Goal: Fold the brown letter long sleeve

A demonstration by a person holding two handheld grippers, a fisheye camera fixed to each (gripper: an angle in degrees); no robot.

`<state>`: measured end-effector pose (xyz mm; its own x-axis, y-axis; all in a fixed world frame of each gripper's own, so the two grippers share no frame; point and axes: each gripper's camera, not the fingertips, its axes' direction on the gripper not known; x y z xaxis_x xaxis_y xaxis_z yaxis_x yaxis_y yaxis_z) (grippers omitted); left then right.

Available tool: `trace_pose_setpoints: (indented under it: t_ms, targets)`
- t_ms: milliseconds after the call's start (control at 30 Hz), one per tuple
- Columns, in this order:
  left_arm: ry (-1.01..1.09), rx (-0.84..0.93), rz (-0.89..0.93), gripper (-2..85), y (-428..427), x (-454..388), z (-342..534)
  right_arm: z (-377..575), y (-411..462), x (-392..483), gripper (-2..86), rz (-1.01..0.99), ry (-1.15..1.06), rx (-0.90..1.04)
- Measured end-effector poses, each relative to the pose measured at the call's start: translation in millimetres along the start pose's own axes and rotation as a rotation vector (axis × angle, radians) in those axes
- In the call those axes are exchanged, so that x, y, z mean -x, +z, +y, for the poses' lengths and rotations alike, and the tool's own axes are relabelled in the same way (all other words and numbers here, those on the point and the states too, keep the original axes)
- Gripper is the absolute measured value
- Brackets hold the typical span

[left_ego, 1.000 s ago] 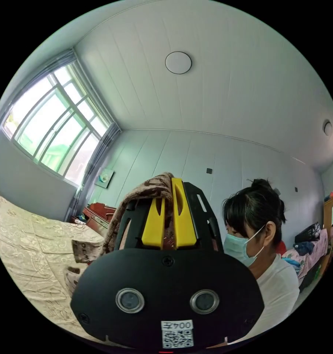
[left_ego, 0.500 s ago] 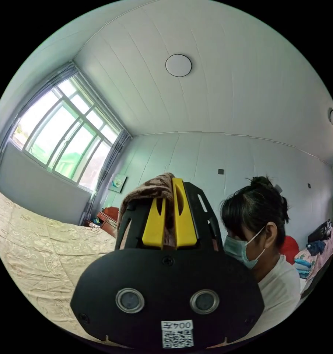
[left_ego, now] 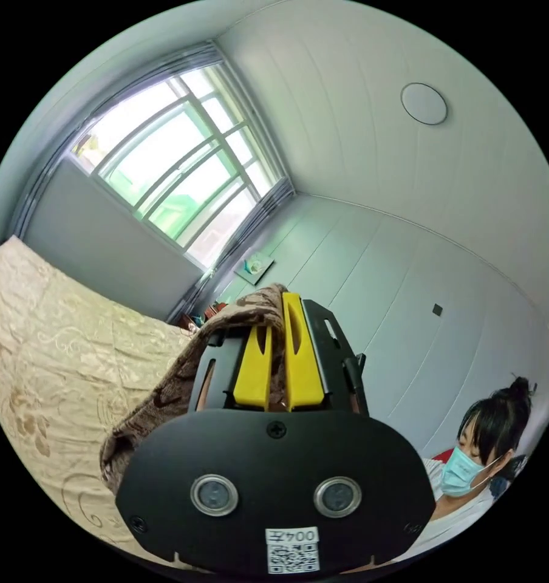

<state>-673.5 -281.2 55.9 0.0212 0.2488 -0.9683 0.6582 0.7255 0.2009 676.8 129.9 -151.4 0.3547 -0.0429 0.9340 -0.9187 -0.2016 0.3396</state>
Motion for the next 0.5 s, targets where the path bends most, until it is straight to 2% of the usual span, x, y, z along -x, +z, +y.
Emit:
trace_pose_setpoints:
  t_ms: [133,233,400,467,500]
  targets:
    - [0.018,0.052,0.046,5.7,0,25,6,43,5,-35,0.2,-0.034,-0.052,0.079]
    - [-0.11,0.122,0.09,5.8,-2,86,61,130,16,-94,0.3,-0.023,-0.011,0.198]
    - [-0.473,0.232,0.088,5.6,-23,232,230,334,33,-221,0.4,0.015,0.206,0.417]
    - [-0.629,0.276,0.076,5.4,-34,276,296,449,31,-284,0.4,0.067,0.38,0.507]
    - [-0.722,0.307,0.05,5.2,-43,300,339,478,29,-298,0.4,0.094,0.418,0.525]
